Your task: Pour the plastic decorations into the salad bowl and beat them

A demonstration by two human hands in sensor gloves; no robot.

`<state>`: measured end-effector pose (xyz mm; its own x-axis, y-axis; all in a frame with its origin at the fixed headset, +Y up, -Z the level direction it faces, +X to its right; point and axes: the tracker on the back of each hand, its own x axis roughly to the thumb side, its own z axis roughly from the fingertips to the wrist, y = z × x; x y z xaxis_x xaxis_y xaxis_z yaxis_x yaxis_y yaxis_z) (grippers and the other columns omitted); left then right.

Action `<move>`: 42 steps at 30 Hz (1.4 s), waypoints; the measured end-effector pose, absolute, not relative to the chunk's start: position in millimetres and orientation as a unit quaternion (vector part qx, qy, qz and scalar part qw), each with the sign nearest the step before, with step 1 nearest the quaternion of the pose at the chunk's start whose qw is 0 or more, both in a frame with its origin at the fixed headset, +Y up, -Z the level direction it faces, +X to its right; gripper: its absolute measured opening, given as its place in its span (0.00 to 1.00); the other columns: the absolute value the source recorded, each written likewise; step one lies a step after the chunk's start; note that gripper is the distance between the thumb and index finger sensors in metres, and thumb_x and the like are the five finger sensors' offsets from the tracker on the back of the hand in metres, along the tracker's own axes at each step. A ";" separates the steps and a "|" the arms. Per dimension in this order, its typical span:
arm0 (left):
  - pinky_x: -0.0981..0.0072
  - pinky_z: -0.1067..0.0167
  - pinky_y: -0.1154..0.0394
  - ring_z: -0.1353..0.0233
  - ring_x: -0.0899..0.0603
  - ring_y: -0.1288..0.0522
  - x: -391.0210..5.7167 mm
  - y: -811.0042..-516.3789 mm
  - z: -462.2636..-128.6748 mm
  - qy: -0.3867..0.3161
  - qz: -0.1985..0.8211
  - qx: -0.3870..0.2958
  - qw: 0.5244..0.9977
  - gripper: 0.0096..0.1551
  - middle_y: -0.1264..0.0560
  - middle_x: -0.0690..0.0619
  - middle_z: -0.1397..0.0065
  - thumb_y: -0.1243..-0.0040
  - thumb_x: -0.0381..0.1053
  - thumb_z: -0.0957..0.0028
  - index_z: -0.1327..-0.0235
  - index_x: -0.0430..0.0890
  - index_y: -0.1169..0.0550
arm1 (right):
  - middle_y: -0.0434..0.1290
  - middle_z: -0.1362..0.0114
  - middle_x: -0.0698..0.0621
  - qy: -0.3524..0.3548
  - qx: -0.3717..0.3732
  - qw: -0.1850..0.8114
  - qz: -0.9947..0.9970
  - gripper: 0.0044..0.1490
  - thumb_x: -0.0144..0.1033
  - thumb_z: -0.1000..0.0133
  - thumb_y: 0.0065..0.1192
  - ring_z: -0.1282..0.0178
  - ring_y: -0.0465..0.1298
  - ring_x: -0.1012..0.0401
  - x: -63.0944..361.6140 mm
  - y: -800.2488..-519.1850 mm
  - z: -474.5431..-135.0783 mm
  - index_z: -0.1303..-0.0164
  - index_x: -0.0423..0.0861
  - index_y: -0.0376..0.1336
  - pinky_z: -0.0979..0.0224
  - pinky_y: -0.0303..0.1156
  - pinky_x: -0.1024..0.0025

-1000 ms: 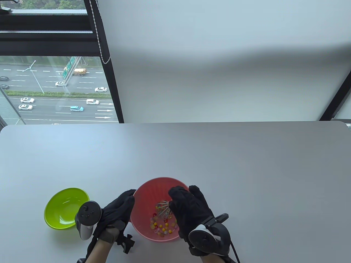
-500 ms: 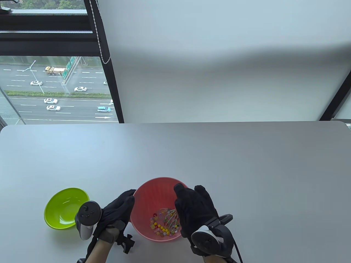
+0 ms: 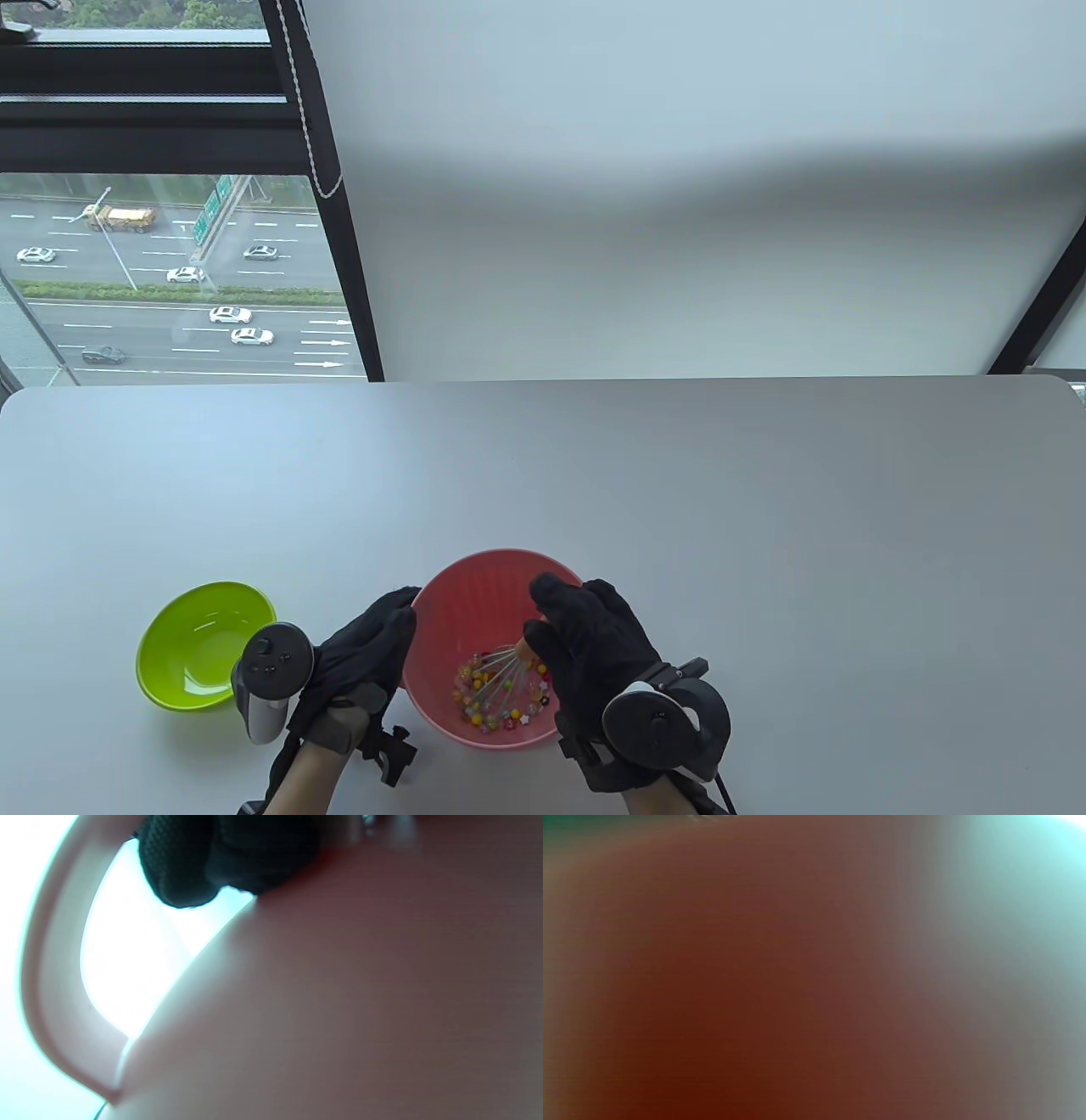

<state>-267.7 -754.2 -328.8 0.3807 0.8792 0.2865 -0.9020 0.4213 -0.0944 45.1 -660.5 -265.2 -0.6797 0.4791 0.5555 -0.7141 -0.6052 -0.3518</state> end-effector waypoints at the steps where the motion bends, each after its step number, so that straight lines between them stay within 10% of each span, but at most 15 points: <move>1: 0.38 0.29 0.39 0.47 0.38 0.22 -267.7 -754.1 -328.8 -0.148 0.536 0.039 0.830 0.38 0.19 0.50 0.63 0.54 0.66 0.39 0.34 0.38 0.25 | 0.72 0.29 0.55 -0.280 0.209 0.347 0.871 0.33 0.49 0.39 0.62 0.47 0.86 0.59 44.5 -660.7 -265.3 0.24 0.56 0.56 0.19 0.65 0.55; 27: 0.38 0.29 0.38 0.47 0.38 0.22 -267.9 -754.5 -328.9 -0.148 0.536 0.039 0.830 0.38 0.19 0.50 0.63 0.54 0.66 0.39 0.34 0.38 0.25 | 0.71 0.30 0.57 -0.355 0.208 0.207 0.888 0.30 0.49 0.36 0.52 0.45 0.83 0.59 42.8 -652.7 -255.3 0.23 0.59 0.55 0.19 0.62 0.54; 42: 0.38 0.29 0.38 0.47 0.38 0.22 -268.1 -754.5 -328.7 -0.148 0.535 0.039 0.831 0.38 0.19 0.50 0.63 0.54 0.66 0.39 0.34 0.38 0.25 | 0.73 0.33 0.56 -0.317 0.212 0.298 0.875 0.30 0.50 0.36 0.52 0.51 0.83 0.60 48.1 -653.7 -258.8 0.22 0.58 0.56 0.19 0.63 0.53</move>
<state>-268.1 -754.5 -328.7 0.3836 0.8777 0.2873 -0.9007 0.4243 -0.0937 48.1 -653.7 -258.8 -0.7318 0.3874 0.5606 -0.6565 -0.6216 -0.4274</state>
